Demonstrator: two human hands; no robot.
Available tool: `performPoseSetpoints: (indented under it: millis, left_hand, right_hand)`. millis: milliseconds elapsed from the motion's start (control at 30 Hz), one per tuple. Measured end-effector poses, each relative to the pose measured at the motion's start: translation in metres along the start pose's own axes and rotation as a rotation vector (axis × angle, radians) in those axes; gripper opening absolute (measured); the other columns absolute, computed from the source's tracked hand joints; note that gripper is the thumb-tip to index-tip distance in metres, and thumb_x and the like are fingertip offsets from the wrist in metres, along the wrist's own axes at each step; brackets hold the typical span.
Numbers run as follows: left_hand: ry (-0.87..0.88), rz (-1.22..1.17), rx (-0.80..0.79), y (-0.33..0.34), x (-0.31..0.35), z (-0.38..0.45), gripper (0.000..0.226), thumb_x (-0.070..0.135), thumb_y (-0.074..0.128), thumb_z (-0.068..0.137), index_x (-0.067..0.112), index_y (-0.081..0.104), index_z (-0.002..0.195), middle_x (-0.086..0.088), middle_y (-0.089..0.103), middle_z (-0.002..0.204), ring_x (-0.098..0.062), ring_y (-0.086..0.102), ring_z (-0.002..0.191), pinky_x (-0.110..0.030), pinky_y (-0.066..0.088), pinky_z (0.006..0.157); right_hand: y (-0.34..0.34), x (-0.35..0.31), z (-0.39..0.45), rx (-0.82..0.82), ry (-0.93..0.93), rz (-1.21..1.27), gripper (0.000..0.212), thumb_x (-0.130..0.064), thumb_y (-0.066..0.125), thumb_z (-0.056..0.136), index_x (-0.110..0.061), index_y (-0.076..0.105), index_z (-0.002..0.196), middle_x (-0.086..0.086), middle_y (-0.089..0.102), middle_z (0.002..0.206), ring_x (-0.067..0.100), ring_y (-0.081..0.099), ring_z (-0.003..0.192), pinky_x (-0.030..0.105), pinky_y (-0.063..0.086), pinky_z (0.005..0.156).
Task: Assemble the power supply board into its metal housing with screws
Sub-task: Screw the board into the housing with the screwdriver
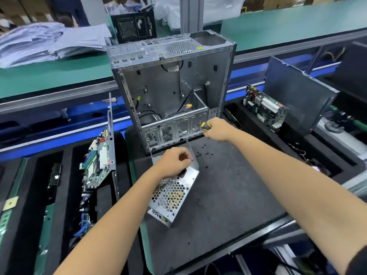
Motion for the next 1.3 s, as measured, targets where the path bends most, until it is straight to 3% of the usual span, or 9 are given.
performPoseSetpoints:
  millis: [100,200,367,567,733,867,967,1167,1300]
  left_hand:
    - [-0.030,-0.093,-0.065,-0.002,-0.010,0.000,0.009,0.019,0.069,0.087,0.010,0.067,0.085,0.009,0.063,0.075,0.005,0.053,0.058,-0.011,0.042,0.061]
    - [-0.130,-0.129,-0.133,0.000,-0.027,-0.002,0.023,0.041,0.067,0.087,0.020,0.066,0.076,0.015,0.058,0.064,0.003,0.046,0.045,-0.016,0.038,0.053]
    - [-0.193,-0.161,-0.158,0.005,-0.040,-0.003,0.033,0.060,0.062,0.082,0.032,0.064,0.065,0.003,0.056,0.073,-0.015,0.050,0.066,-0.029,0.038,0.072]
    - [-0.238,-0.276,-0.321,0.019,-0.039,-0.008,0.037,0.049,0.075,0.076,0.014,0.070,0.088,-0.002,0.071,0.071,-0.011,0.048,0.051,-0.016,0.032,0.044]
    - [-0.250,-0.151,-0.400,0.025,-0.032,-0.005,0.052,0.053,0.078,0.068,0.007,0.062,0.086,-0.004,0.067,0.064,-0.015,0.043,0.045,-0.020,0.030,0.041]
    - [-0.185,-0.015,-0.371,0.037,-0.011,-0.003,0.037,0.045,0.082,0.069,0.019,0.056,0.065,0.010,0.058,0.051,-0.008,0.048,0.043,-0.018,0.035,0.041]
    - [-0.075,0.237,-0.375,0.055,0.012,-0.003,0.043,0.047,0.080,0.070,0.011,0.057,0.074,0.003,0.057,0.064,-0.010,0.051,0.057,-0.030,0.044,0.058]
    - [-0.018,0.489,-0.443,0.072,0.025,-0.012,0.047,0.051,0.075,0.075,0.020,0.040,0.069,0.005,0.042,0.067,-0.013,0.042,0.059,-0.036,0.046,0.065]
    - [0.003,0.514,-0.447,0.074,0.030,-0.018,0.045,0.049,0.073,0.077,0.011,0.050,0.082,0.003,0.045,0.067,-0.010,0.041,0.057,-0.029,0.031,0.050]
  right_hand:
    - [0.018,0.022,0.015,-0.067,0.059,-0.033,0.028,-0.006,0.056,0.084,-0.012,0.032,0.070,0.008,0.034,0.068,0.021,0.026,0.058,0.027,0.022,0.052]
    - [0.033,0.040,0.029,-0.121,0.101,-0.083,0.030,-0.007,0.058,0.084,-0.011,0.033,0.069,0.008,0.036,0.069,0.022,0.027,0.064,0.030,0.021,0.052]
    - [0.056,0.053,0.044,-0.224,0.096,-0.095,0.040,-0.001,0.052,0.086,-0.017,0.023,0.062,0.004,0.020,0.064,0.021,0.015,0.059,0.034,0.013,0.054]
    - [0.064,0.057,0.054,-0.271,0.066,-0.106,0.040,-0.001,0.050,0.086,-0.017,0.021,0.063,0.004,0.016,0.066,0.021,0.012,0.063,0.036,0.011,0.057]
    - [0.067,0.064,0.055,-0.288,0.083,-0.177,0.040,-0.005,0.053,0.086,-0.016,0.021,0.064,0.005,0.022,0.066,0.021,0.017,0.060,0.033,0.015,0.053]
    - [0.062,0.072,0.051,-0.283,0.105,-0.218,0.039,-0.009,0.056,0.086,-0.014,0.025,0.063,0.006,0.029,0.063,0.021,0.023,0.056,0.030,0.019,0.049]
    - [0.058,0.072,0.048,-0.270,0.092,-0.252,0.038,-0.012,0.059,0.086,-0.013,0.029,0.063,0.007,0.037,0.065,0.024,0.032,0.060,0.030,0.023,0.049]
    - [0.051,0.074,0.042,-0.254,0.096,-0.256,0.034,-0.013,0.060,0.084,-0.013,0.033,0.064,0.006,0.040,0.064,0.024,0.037,0.061,0.027,0.026,0.049]
    - [0.057,0.074,0.040,-0.285,0.103,-0.218,0.028,-0.008,0.059,0.083,-0.011,0.037,0.066,0.009,0.041,0.063,0.021,0.032,0.052,0.025,0.025,0.048]
Point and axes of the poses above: each hand's wrist, its own z-axis towards the middle knuckle, its own y-axis out of the palm, x = y × z, the point moved 9 cm from there along z, towards the middle knuckle
